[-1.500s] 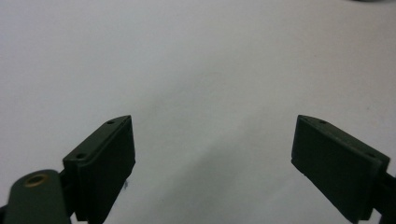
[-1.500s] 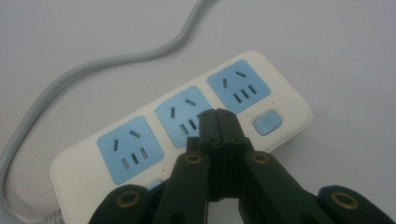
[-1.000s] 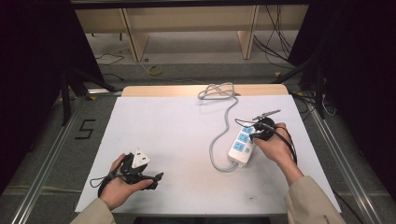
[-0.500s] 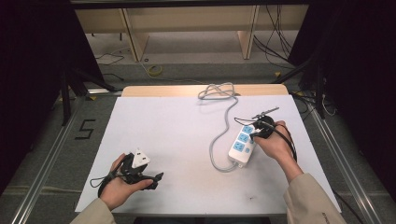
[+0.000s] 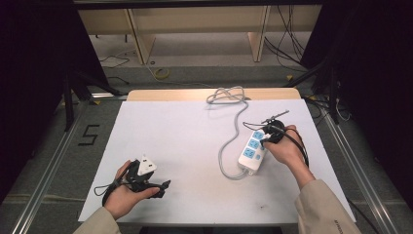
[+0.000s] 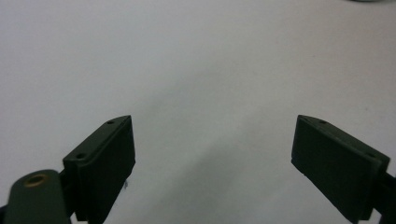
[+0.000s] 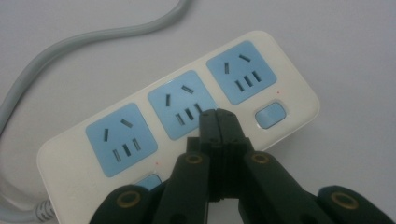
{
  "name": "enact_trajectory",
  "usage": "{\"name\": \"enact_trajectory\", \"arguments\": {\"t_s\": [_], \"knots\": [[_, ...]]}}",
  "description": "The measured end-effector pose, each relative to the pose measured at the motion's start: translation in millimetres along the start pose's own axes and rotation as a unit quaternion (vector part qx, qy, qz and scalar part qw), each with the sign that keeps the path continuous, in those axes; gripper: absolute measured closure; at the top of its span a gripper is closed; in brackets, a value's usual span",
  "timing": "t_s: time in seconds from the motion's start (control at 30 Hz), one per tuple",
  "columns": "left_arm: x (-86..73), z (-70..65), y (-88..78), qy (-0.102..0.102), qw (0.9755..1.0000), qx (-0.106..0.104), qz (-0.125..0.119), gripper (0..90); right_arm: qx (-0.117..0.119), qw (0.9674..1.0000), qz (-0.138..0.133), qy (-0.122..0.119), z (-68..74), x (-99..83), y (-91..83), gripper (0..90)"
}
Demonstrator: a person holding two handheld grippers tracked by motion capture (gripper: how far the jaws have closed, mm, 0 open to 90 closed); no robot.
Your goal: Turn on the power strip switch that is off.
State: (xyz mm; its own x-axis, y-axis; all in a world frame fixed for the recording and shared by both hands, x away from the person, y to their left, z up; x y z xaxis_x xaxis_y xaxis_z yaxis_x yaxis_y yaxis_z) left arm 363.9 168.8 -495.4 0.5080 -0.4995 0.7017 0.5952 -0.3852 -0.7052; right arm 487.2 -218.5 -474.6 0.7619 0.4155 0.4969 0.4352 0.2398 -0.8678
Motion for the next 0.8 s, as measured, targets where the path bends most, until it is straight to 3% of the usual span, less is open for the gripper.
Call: {"name": "enact_trajectory", "arguments": {"t_s": [0.8], "knots": [[-0.1, -0.5, 0.0, -0.001, 1.0000, 0.000, 0.000, 13.2, -0.005, 0.9998, 0.013, -0.015, 0.8, 0.4, 3.3, 90.0]]}}
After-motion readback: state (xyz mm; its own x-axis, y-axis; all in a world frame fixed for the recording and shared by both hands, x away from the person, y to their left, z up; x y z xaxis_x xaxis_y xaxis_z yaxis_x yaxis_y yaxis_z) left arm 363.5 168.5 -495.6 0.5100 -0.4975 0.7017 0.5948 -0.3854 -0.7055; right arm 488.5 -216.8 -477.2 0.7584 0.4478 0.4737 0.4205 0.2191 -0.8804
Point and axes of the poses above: each handheld gripper's, and its own axes: y roughly forward along the jaws, x roughly out of its top, z roughly to its left, the point moved 5 cm from there along y, roughly forward along the jaws, and after that the axes turned 1 degree about y, right-handed, at the moved point
